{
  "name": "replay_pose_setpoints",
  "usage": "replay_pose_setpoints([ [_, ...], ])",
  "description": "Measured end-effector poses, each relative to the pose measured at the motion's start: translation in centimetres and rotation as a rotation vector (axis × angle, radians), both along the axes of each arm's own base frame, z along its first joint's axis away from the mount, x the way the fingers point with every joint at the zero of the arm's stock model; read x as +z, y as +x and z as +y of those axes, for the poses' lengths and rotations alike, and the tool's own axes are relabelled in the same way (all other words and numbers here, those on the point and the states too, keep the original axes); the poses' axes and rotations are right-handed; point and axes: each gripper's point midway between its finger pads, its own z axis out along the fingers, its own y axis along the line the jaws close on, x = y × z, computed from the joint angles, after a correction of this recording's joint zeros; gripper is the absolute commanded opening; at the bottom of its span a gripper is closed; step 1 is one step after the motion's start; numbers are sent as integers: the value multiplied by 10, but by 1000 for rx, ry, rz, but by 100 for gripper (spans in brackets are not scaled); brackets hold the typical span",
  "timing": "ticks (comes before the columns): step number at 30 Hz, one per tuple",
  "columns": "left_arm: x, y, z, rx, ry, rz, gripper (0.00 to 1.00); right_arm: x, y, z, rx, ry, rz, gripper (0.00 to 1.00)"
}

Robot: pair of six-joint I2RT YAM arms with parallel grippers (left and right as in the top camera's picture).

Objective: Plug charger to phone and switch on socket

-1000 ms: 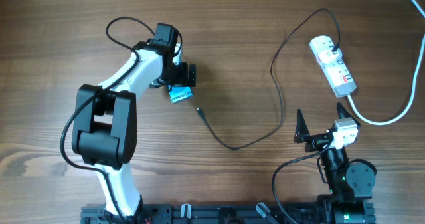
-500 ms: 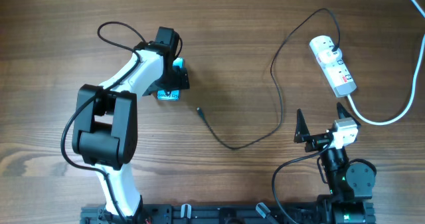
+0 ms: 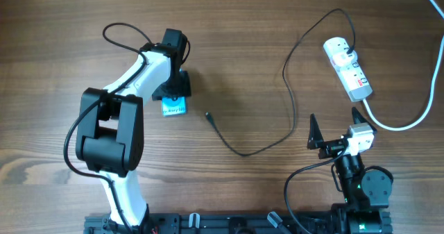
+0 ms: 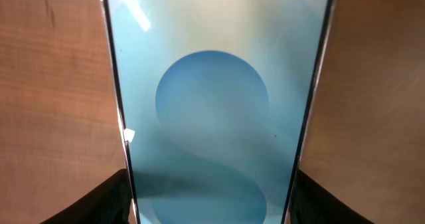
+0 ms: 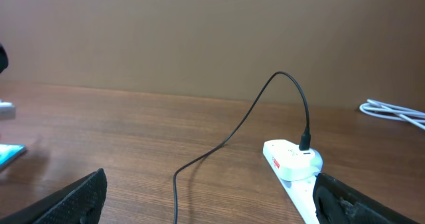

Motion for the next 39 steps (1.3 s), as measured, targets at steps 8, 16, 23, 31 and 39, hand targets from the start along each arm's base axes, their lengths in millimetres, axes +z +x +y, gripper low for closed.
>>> replay_pose_setpoints([
  [8, 1, -20, 4, 20, 17, 75, 100, 0, 0, 0, 0, 0, 0, 100],
  [16, 8, -12, 9, -1, 18, 49, 100, 0, 0, 0, 0, 0, 0, 100],
  [23, 99, 14, 84, 257, 0, -186, 36, 0, 0, 0, 0, 0, 0, 100],
  [31, 79, -42, 179, 546, 36, -35, 9, 0, 0, 0, 0, 0, 0, 100],
  [39, 44, -63, 183, 593, 37, 5, 9, 0, 0, 0, 0, 0, 0, 100],
])
